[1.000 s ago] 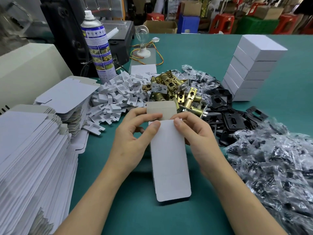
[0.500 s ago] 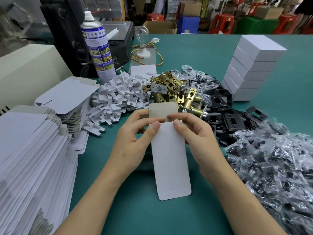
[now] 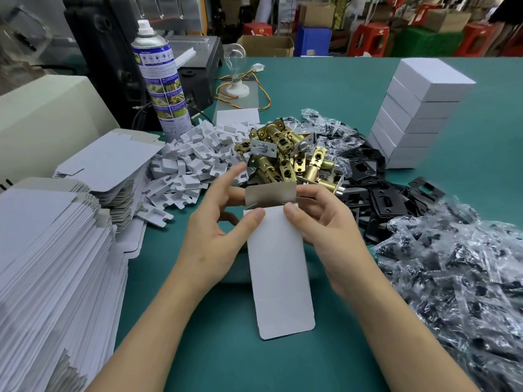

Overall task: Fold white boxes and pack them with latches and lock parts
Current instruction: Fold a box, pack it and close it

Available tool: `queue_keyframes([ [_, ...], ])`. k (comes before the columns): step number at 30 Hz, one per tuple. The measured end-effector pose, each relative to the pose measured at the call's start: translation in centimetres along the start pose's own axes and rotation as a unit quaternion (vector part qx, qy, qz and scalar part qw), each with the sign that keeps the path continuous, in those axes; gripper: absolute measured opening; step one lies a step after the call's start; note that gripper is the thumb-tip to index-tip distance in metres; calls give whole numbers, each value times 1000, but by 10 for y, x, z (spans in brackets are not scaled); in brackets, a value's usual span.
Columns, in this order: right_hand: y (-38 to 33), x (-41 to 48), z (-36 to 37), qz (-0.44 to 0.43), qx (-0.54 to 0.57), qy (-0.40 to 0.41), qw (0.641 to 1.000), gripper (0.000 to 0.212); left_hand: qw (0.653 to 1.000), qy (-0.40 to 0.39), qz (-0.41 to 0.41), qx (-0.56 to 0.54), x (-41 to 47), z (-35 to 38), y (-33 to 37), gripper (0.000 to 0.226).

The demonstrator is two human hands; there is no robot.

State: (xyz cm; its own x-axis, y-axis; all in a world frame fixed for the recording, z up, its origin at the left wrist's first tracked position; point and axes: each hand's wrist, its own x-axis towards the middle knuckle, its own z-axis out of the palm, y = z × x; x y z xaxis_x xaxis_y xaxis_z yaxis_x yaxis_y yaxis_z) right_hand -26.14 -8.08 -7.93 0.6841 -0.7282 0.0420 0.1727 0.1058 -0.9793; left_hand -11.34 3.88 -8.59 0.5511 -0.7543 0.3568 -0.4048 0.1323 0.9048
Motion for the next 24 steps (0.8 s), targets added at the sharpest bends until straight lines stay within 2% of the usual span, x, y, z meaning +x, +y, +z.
queue_keyframes([
  [3,1,0,-1,-4,-23,-2,1000,11,999,-26,15,11,1,0,-1,25],
  [6,-1,-1,-2,-5,-27,-11,1000,5,999,-38,-1,-19,0,1,0,14],
  [14,1,0,0,-12,-63,-20,998,10,996,-11,-69,-54,1,0,4,31],
  [19,0,-1,0,-25,-105,-2,994,2,986,-66,-123,-94,1,-2,7,19],
  [24,-2,-2,-1,1,-98,-6,995,8,978,-71,-165,-104,0,-2,7,22],
])
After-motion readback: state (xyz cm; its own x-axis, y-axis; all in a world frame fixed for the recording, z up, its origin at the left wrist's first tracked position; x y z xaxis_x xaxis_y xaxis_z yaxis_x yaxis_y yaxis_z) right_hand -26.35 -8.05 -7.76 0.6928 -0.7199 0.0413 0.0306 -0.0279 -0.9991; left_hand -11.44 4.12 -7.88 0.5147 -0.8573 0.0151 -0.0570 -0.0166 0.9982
